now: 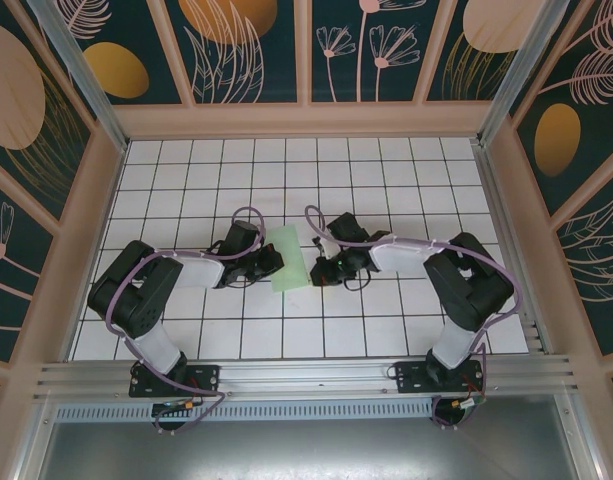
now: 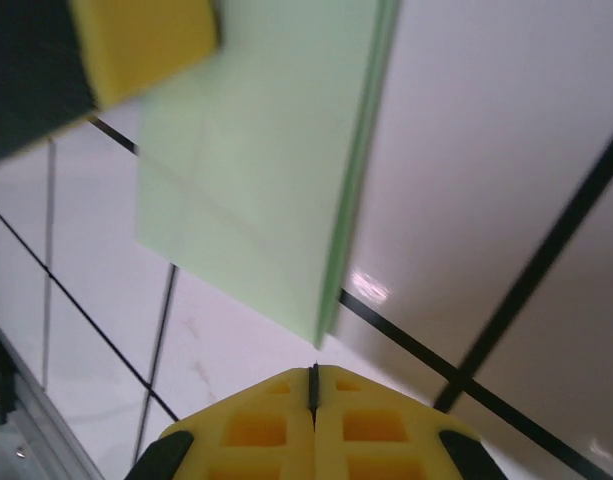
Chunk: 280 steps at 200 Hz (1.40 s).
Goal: Fold a paper plane with a square sheet of paper (pick it up from the middle)
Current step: Fold the triangle a second time at the center of the table.
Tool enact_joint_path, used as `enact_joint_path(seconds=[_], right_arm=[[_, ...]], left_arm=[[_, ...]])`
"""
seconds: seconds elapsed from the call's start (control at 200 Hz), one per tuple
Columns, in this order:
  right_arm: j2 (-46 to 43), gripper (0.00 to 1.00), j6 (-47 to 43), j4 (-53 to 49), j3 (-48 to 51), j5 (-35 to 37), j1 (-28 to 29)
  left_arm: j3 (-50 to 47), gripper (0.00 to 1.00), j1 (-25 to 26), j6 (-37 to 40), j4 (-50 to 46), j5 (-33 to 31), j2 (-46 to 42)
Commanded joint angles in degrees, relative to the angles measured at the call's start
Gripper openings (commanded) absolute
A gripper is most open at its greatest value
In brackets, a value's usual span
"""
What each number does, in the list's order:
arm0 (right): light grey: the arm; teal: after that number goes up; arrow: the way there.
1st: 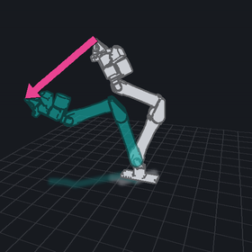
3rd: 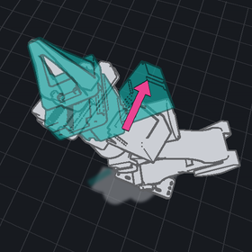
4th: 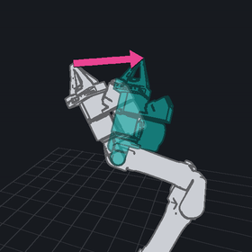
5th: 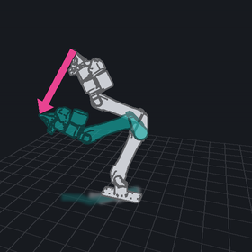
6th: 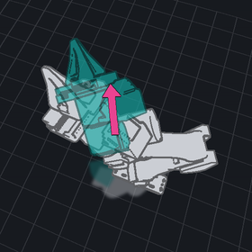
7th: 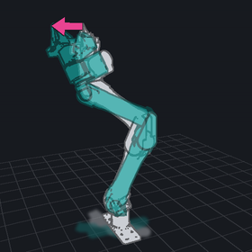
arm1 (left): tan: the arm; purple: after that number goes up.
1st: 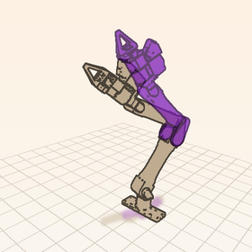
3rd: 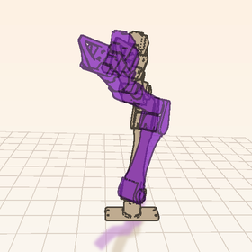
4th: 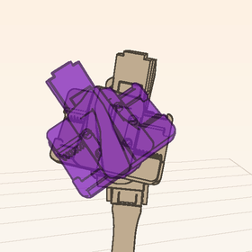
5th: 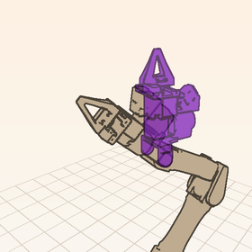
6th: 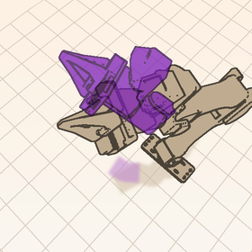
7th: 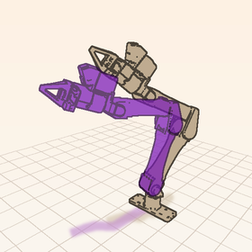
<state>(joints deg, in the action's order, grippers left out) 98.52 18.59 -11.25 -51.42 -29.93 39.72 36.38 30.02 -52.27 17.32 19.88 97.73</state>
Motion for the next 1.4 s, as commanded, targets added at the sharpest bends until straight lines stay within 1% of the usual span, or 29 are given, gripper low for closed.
enact_joint_path(seconds=[0.0,0.125,0.245,0.535,0.856,0.951,1.081,1.296,1.396], right_arm=[[1.5,0.0,1.8,3.5,-4.2,-2.5,0.6],[7.9,0.0,3.3,5.0,-8.6,-2.4,1.2],[11.3,0.0,4.2,6.4,-11.1,-3.4,1.2],[13.8,0.0,4.8,8.0,-12.3,-7.0,1.4],[15.6,0.0,3.1,5.5,-12.4,-5.6,1.9],[15.1,0.0,2.1,4.2,-11.1,-4.2,1.9],[12.8,0.0,1.4,4.5,-6.4,-3.7,1.1],[5.5,0.0,1.2,5.5,3.5,-4.5,-0.8],[1.5,0.0,1.2,5.3,6.3,-3.9,-1.9]], left_arm=[[-1.4,0.01,0.2,0.1,-8.7,-5.3,4.0],[-1.3,0.01,0.2,0.2,-8.6,-5.2,4.3],[-1.3,0.01,0.2,0.1,-8.6,-5.0,4.6],[-1.6,0.0,0.2,0.1,-8.4,-4.9,4.7],[-1.5,0.0,0.2,0.1,-8.9,-5.4,4.6],[-1.6,0.0,0.2,0.2,-9.5,-6.3,4.6],[-2.0,0.0,0.2,0.3,-9.7,-6.8,5.0],[-2.2,0.0,0.2,0.4,-9.7,-6.9,4.8],[-2.0,0.0,0.2,0.8,-9.2,-6.5,4.4]])
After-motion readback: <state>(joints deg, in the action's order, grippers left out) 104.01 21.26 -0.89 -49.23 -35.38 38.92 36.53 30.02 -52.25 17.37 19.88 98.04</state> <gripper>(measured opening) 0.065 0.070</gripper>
